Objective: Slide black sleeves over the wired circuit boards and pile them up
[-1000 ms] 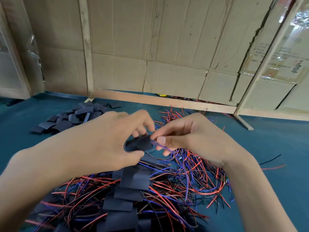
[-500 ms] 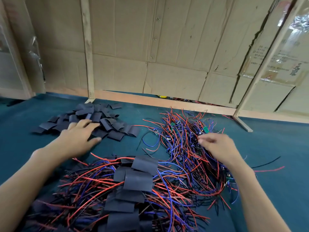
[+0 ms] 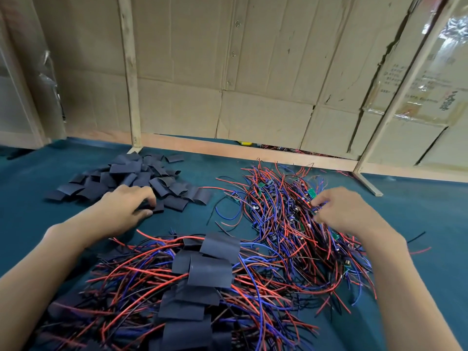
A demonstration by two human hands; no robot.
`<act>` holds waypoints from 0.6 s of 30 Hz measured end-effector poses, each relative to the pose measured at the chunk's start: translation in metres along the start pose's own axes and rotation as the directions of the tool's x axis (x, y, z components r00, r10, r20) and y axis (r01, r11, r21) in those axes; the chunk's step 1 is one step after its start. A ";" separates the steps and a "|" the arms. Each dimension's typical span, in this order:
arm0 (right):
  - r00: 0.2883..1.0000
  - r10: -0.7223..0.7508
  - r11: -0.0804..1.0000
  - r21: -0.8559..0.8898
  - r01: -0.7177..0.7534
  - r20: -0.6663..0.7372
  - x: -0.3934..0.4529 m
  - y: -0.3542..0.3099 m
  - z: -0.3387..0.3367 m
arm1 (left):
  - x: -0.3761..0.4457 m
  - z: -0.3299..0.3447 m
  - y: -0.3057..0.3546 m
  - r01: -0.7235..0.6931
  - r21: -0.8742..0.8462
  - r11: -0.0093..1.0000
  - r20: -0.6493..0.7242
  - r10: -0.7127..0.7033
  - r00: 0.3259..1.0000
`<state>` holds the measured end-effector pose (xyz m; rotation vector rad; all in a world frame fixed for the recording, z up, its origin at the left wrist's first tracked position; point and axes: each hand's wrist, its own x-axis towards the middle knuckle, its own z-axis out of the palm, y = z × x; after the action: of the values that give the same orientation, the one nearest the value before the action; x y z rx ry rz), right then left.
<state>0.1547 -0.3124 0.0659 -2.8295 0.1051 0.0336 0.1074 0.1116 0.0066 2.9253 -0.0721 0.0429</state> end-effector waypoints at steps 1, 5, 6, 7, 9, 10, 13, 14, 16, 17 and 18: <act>1.000 0.012 1.000 -0.003 -0.012 -0.017 -0.004 0.000 -0.007 | 0.000 0.000 -0.001 -0.006 -0.002 1.000 -0.005 0.006 1.000; 0.986 -0.009 0.999 0.048 0.018 -0.166 -0.020 -0.005 -0.033 | -0.003 -0.007 -0.004 0.029 -0.078 0.997 -0.008 -0.029 1.000; 0.973 -0.022 0.995 0.088 0.043 -0.230 -0.024 -0.007 -0.037 | -0.005 -0.009 -0.004 0.040 -0.074 0.996 -0.011 -0.041 0.999; 0.957 -0.022 0.991 0.124 0.060 -0.289 -0.028 -0.008 -0.040 | -0.005 -0.010 -0.006 0.041 -0.076 0.996 -0.030 -0.043 0.999; 0.938 -0.003 0.982 0.174 0.067 -0.346 -0.030 -0.009 -0.044 | -0.005 -0.014 -0.007 0.046 -0.097 0.994 -0.070 -0.053 0.996; 0.940 0.007 0.978 0.200 0.065 -0.341 -0.031 -0.009 -0.045 | -0.005 -0.017 -0.006 0.052 -0.111 0.992 -0.091 -0.062 0.994; 0.954 0.044 0.963 0.267 0.039 -0.297 -0.028 -0.003 -0.043 | -0.006 -0.026 -0.004 0.058 -0.170 0.984 -0.170 -0.087 0.982; 0.960 0.052 0.963 0.268 0.025 -0.276 -0.027 -0.002 -0.042 | -0.007 -0.030 -0.001 0.051 -0.202 0.978 -0.207 -0.094 0.974; 0.972 0.046 0.967 0.255 0.015 -0.232 -0.024 0.001 -0.039 | -0.010 -0.039 0.006 0.005 -0.276 0.961 -0.301 -0.091 0.949; 0.975 0.032 0.968 0.250 0.024 -0.220 -0.024 0.001 -0.038 | -0.012 -0.043 0.010 -0.028 -0.300 0.953 -0.353 -0.084 0.932; 0.974 0.018 0.965 0.259 0.043 -0.228 -0.025 0.000 -0.038 | -0.014 -0.049 0.015 -0.060 -0.311 0.948 -0.402 -0.075 0.913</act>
<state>0.1300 -0.3224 0.1024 -2.5578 0.1321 -0.2887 0.0914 0.1080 0.0571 2.5315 0.0008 0.5867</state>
